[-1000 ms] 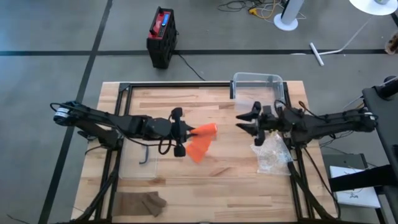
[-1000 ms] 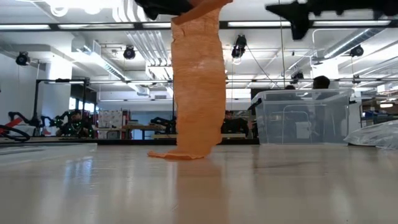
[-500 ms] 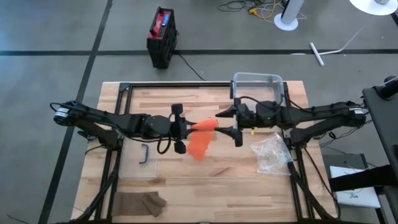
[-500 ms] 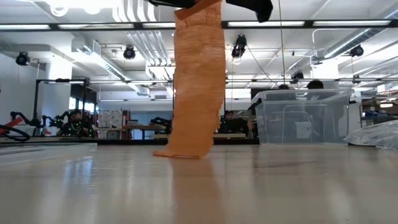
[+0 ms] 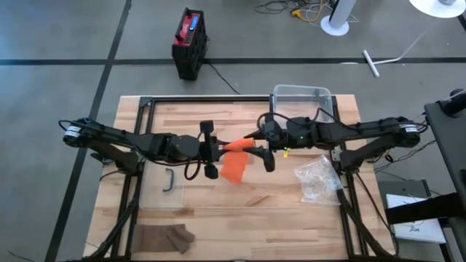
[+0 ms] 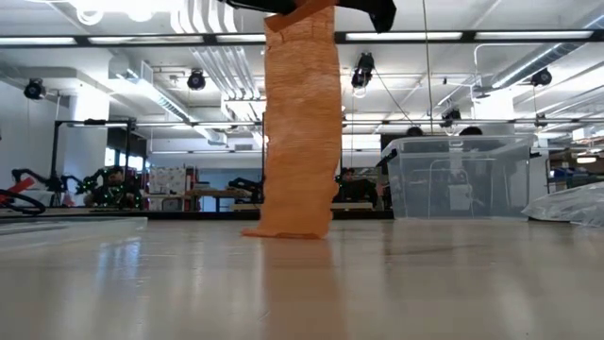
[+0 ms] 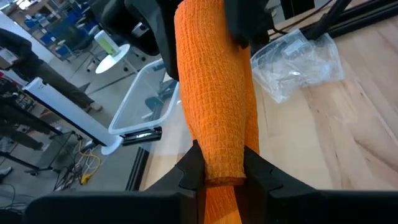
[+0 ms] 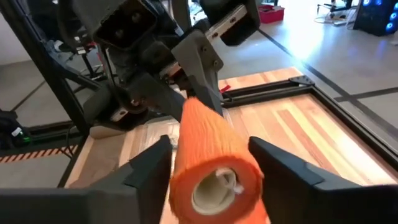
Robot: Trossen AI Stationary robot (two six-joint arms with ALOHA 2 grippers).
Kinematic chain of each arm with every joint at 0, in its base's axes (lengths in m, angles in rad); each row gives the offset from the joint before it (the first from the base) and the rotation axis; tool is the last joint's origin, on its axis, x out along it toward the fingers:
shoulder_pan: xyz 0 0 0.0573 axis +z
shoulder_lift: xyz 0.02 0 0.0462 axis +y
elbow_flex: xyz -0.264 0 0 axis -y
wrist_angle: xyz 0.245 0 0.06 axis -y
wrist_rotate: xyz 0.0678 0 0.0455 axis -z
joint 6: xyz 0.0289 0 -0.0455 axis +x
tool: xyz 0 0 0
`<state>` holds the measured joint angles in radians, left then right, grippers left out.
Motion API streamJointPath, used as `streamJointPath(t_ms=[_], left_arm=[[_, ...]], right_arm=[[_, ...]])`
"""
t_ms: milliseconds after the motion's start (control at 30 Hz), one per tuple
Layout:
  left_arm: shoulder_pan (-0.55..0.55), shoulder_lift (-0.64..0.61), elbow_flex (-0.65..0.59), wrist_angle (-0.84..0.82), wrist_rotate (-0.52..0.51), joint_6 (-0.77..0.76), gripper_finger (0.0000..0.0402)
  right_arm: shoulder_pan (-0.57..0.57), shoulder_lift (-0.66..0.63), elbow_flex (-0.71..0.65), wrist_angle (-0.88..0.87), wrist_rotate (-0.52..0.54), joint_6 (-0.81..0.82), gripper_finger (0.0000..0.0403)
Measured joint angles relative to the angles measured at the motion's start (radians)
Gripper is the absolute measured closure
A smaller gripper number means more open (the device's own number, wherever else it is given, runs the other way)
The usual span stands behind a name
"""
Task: Roll bandage
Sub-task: Roll the orange bandage
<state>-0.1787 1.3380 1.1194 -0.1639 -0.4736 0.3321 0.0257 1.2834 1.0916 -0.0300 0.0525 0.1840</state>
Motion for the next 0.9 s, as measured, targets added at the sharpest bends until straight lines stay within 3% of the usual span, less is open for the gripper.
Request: streamJointPath(t_ms=[300,567,900], left_arm=[[0.000,-0.027,0.001,-0.002,0.003,-0.095,0.0317],[0.000,-0.072,-0.005,-0.093,0.003,-0.176,0.0256],[0.027,-0.066,-0.051,0.185,0.010,-0.087,0.0244]], right_arm=[[0.003,-0.024,0.005,0.026,0.001,-0.086,0.0364],[0.015,-0.153,-0.012,0.087,0.004,-0.204,0.0366],[0.022,-0.169,-0.018,0.103,-0.042,-0.209,0.0360]])
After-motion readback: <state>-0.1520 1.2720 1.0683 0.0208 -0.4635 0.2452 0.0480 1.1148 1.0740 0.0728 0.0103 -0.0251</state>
